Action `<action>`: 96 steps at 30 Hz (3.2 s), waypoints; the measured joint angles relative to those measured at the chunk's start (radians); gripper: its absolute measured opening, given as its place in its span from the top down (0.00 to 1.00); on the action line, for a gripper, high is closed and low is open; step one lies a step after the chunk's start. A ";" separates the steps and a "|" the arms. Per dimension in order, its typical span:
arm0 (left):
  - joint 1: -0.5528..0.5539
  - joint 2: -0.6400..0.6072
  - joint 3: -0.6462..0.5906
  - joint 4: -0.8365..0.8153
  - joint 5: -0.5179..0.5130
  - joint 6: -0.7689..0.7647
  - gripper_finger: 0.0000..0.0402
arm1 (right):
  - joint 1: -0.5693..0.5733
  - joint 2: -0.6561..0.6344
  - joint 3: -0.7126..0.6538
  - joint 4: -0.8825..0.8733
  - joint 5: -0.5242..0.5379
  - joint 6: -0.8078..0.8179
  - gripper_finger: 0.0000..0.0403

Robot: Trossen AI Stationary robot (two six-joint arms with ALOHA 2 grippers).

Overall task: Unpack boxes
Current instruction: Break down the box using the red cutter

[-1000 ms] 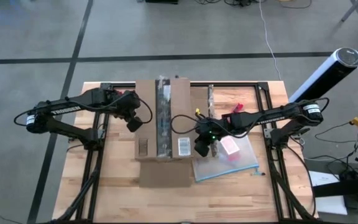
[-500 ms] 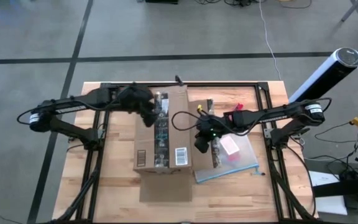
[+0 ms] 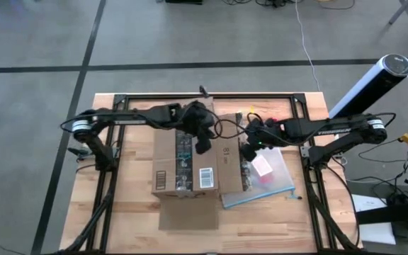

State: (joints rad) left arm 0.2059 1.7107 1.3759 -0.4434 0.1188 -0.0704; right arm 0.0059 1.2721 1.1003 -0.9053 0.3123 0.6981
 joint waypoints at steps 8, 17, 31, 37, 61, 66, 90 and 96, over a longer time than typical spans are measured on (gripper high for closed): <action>0.000 0.150 0.160 -0.006 0.017 0.107 1.00 | 0.003 -0.002 -0.077 -0.082 -0.130 0.042 1.00; 0.004 0.246 0.169 -0.204 0.080 0.107 1.00 | 0.037 -0.003 -0.251 0.082 -0.286 0.082 1.00; 0.004 0.236 0.141 -0.278 0.074 0.105 1.00 | 0.046 -0.002 -0.355 0.207 -0.230 0.157 1.00; 0.004 0.176 0.145 -0.265 0.074 0.074 1.00 | 0.009 -0.025 -0.355 0.171 0.045 0.388 1.00; 0.011 0.004 0.148 -0.304 0.072 0.089 1.00 | -0.469 -0.086 -0.433 0.514 -0.216 0.126 1.00; 0.011 -0.017 0.148 -0.336 0.072 0.114 1.00 | -0.515 -0.086 -0.447 0.437 -0.216 0.167 0.96; 0.011 -0.081 0.148 -0.391 0.075 0.216 1.00 | -0.604 -0.028 -0.447 0.314 -0.049 0.432 0.23; 0.011 -0.082 0.148 -0.396 0.076 0.218 1.00 | -0.632 0.107 -0.447 0.316 -0.081 0.433 0.25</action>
State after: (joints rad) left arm 0.2169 1.6287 1.5234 -0.8391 0.1944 0.1481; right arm -0.6261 1.3790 0.6533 -0.5889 0.2317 1.1309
